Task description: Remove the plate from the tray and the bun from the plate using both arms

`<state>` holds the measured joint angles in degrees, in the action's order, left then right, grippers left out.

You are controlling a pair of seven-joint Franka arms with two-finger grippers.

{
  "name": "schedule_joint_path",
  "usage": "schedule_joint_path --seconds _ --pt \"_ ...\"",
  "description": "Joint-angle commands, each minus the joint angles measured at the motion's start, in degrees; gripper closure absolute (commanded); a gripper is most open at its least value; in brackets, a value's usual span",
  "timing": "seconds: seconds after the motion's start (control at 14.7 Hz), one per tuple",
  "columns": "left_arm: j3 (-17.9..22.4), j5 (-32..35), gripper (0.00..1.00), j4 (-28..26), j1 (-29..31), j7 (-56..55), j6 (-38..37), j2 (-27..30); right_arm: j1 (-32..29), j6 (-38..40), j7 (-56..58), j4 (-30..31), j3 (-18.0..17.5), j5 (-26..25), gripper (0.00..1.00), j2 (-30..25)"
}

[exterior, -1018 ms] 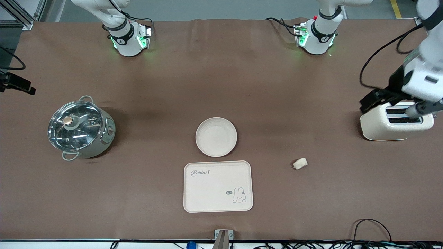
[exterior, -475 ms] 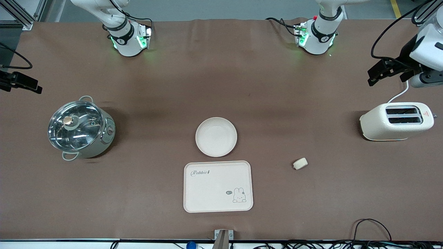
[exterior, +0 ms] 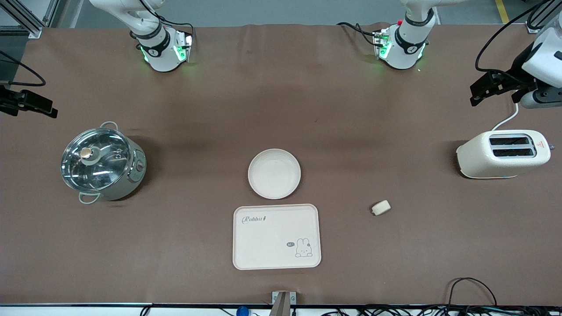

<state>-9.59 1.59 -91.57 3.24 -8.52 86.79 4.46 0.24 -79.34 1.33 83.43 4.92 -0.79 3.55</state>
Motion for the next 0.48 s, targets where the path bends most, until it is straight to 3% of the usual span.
schedule_joint_path --seconds 0.0,0.41 --pt "-0.17 -0.28 0.00 1.30 0.45 0.96 -1.79 0.46 0.20 2.35 -0.36 -0.11 -0.08 0.79 0.00 -1.70" --pt "-0.43 -0.45 0.00 1.57 0.18 1.05 -3.55 0.46 -0.15 6.57 0.26 -2.31 0.09 0.08 0.00 -3.46"
